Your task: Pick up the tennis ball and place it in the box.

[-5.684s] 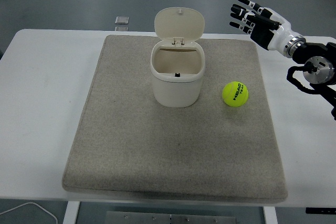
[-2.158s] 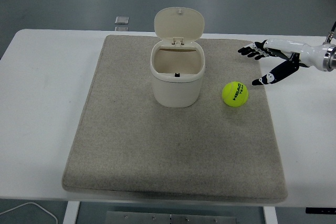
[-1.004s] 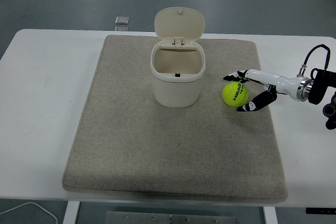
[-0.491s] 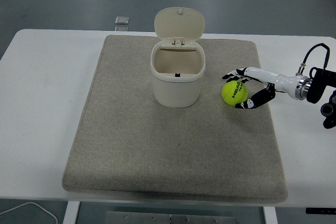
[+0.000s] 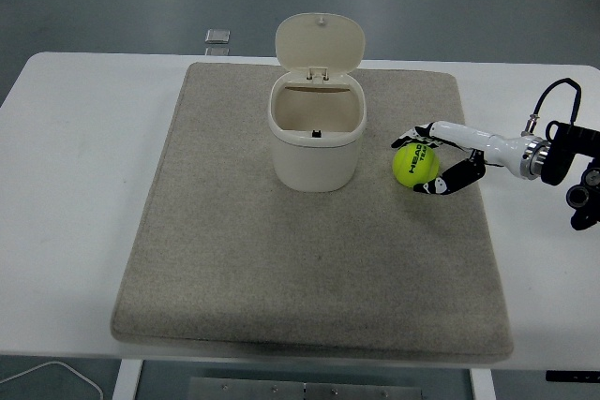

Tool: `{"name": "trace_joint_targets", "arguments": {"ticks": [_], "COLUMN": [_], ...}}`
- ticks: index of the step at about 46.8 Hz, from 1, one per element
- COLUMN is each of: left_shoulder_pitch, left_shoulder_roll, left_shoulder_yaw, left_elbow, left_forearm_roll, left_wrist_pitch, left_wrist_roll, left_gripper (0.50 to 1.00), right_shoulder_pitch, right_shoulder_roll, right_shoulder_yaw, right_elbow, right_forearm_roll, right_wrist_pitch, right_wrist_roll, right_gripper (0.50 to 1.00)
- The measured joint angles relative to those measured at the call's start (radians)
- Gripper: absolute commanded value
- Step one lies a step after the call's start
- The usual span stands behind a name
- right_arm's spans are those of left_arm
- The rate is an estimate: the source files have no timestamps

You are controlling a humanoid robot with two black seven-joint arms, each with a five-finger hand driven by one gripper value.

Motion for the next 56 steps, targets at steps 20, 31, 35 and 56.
{"name": "trace_joint_targets", "arguments": {"ticks": [20, 31, 35, 56], "left_shoulder_pitch": [0.0, 0.0, 0.0, 0.0], "left_shoulder_roll": [0.0, 0.0, 0.0, 0.0], "left_shoulder_yaw": [0.0, 0.0, 0.0, 0.0], "left_elbow": [0.0, 0.0, 0.0, 0.0], "left_forearm_roll": [0.0, 0.0, 0.0, 0.0], "left_wrist_pitch": [0.0, 0.0, 0.0, 0.0], "left_wrist_roll": [0.0, 0.0, 0.0, 0.0], "left_gripper": [0.996, 0.996, 0.996, 0.996], "right_shoulder_pitch": [-0.001, 0.002, 0.005, 0.021], "right_shoulder_roll": [0.004, 0.0, -0.005, -0.129], "right_shoulder_yaw": [0.0, 0.0, 0.004, 0.016], "right_elbow": [0.002, 0.009, 0.012, 0.033], "right_forearm_roll": [0.004, 0.011, 0.013, 0.019], "right_wrist_pitch": [0.004, 0.017, 0.031, 0.079], "right_wrist_roll": [0.0, 0.016, 0.023, 0.147], "right_gripper": [0.615, 0.5, 0.5, 0.5]}}
